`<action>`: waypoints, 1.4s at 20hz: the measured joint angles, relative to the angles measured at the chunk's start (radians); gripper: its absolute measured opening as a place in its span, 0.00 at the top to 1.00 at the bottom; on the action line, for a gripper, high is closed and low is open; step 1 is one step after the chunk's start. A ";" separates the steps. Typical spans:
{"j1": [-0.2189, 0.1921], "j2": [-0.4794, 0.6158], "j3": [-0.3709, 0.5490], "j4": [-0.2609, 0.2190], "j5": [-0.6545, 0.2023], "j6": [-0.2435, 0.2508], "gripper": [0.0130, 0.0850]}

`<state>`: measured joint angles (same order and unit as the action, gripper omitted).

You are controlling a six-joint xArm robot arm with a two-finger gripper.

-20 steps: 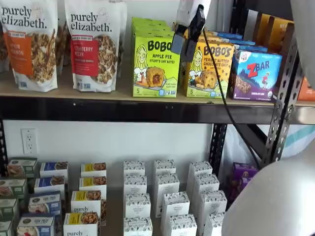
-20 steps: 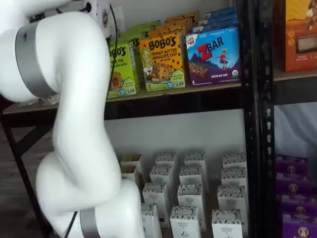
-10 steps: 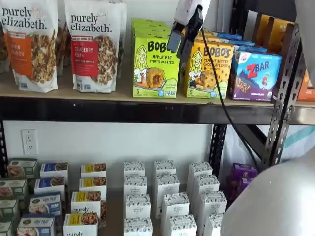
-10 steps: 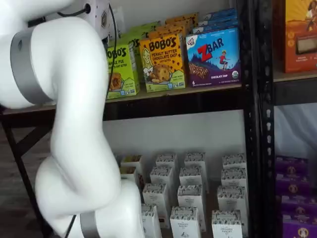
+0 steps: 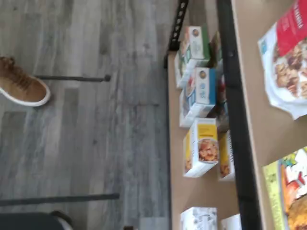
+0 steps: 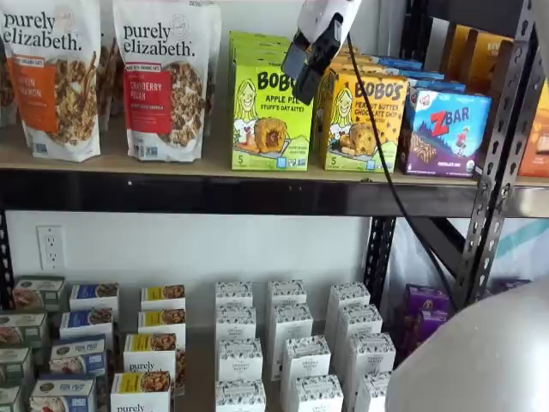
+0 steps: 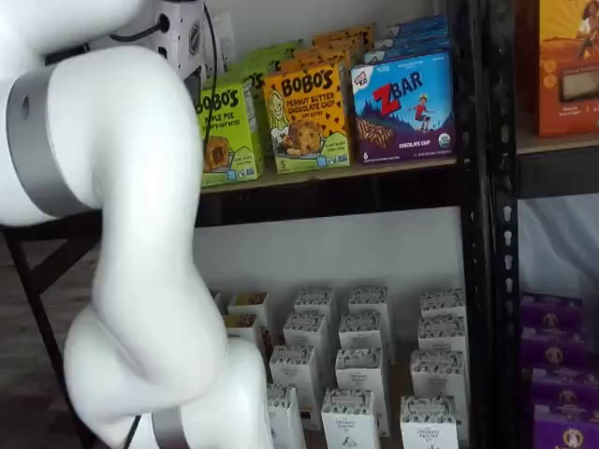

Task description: Pick the green box on the top shelf, the fourth from the left

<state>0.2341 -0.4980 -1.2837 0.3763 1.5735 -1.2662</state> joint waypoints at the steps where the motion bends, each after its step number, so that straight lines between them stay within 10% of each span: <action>1: 0.002 -0.006 0.011 0.004 -0.023 0.001 0.00; 28: -0.074 0.114 -0.055 0.120 -0.188 -0.077 0.00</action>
<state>0.1601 -0.3841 -1.3387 0.4962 1.3853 -1.3437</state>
